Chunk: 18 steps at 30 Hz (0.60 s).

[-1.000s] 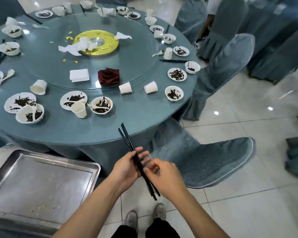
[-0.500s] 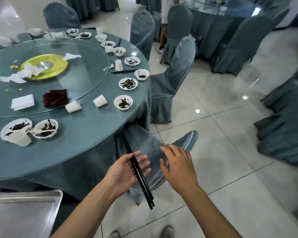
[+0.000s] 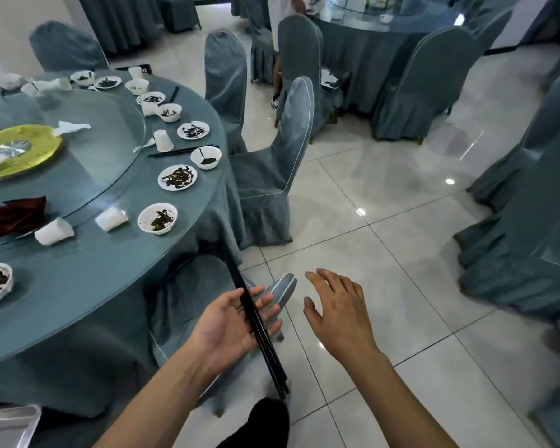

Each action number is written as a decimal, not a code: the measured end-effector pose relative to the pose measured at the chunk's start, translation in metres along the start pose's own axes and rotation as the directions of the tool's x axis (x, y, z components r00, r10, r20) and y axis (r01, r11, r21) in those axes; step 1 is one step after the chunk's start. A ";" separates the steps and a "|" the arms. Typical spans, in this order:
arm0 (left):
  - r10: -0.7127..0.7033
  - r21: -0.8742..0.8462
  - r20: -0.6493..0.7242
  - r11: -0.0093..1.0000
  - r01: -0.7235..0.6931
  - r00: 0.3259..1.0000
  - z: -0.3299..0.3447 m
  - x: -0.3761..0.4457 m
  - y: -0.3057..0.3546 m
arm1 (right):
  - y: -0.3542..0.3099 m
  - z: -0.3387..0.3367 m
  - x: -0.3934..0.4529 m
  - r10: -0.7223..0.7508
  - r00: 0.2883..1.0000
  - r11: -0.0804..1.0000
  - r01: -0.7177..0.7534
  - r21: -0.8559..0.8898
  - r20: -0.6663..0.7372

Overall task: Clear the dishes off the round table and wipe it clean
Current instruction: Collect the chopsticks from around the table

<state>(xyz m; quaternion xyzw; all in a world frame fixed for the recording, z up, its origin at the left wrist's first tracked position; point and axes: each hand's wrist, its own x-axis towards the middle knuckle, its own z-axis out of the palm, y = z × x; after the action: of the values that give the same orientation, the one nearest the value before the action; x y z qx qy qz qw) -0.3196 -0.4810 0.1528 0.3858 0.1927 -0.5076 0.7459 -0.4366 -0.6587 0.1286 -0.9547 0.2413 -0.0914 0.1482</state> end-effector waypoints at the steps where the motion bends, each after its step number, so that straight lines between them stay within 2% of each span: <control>1: 0.005 0.000 -0.002 1.000 -0.005 1.000 0.008 0.011 0.001 | 0.009 -0.001 0.012 0.003 1.000 1.000 -0.003 0.000 0.008; 8: 0.054 -0.079 -0.022 0.995 -0.055 0.998 0.064 0.092 0.030 | 0.058 -0.005 0.114 -0.052 0.996 0.998 0.053 -0.018 0.072; 12: 0.082 -0.107 -0.036 0.991 -0.085 0.996 0.095 0.134 0.052 | 0.083 -0.006 0.173 -0.090 0.995 0.995 0.092 -0.038 0.047; 18: 0.136 -0.162 -0.072 0.976 -0.147 0.988 0.127 0.178 0.088 | 0.099 -0.008 0.256 -0.160 0.982 0.986 0.164 -0.027 0.095</control>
<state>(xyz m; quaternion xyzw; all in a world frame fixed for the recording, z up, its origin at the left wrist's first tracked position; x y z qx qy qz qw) -0.1803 -0.6712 0.1447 0.3497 0.2289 -0.4234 0.8038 -0.2597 -0.8683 0.1303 -0.9768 0.1573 -0.0546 0.1347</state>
